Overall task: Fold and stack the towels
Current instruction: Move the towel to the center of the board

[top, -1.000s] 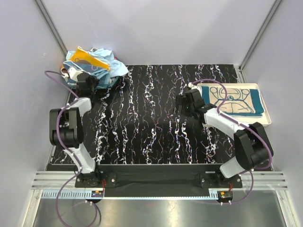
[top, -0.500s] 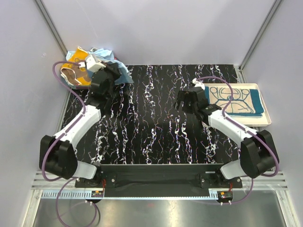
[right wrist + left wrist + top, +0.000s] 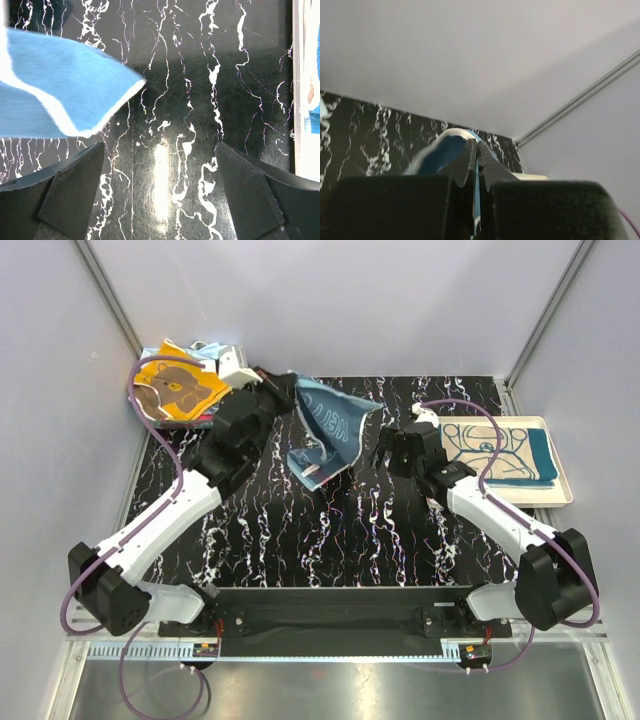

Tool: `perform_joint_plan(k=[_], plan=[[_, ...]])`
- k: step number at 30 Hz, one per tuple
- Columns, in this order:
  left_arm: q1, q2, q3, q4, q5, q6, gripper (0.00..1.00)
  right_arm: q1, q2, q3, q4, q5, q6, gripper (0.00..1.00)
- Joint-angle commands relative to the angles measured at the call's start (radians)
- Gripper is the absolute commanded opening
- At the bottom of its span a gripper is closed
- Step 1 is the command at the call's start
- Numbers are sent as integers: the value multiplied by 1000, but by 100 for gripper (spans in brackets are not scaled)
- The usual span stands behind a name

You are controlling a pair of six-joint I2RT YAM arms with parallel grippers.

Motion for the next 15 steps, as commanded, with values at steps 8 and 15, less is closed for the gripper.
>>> perform_joint_plan(k=[8, 15], plan=[[-43, -250, -554, -42, 56, -297, 0, 7, -65, -80, 20, 6, 34, 100], [-250, -410, -795, -164, 87, -393, 0, 7, 25, -123, 115, -135, 63, 96]])
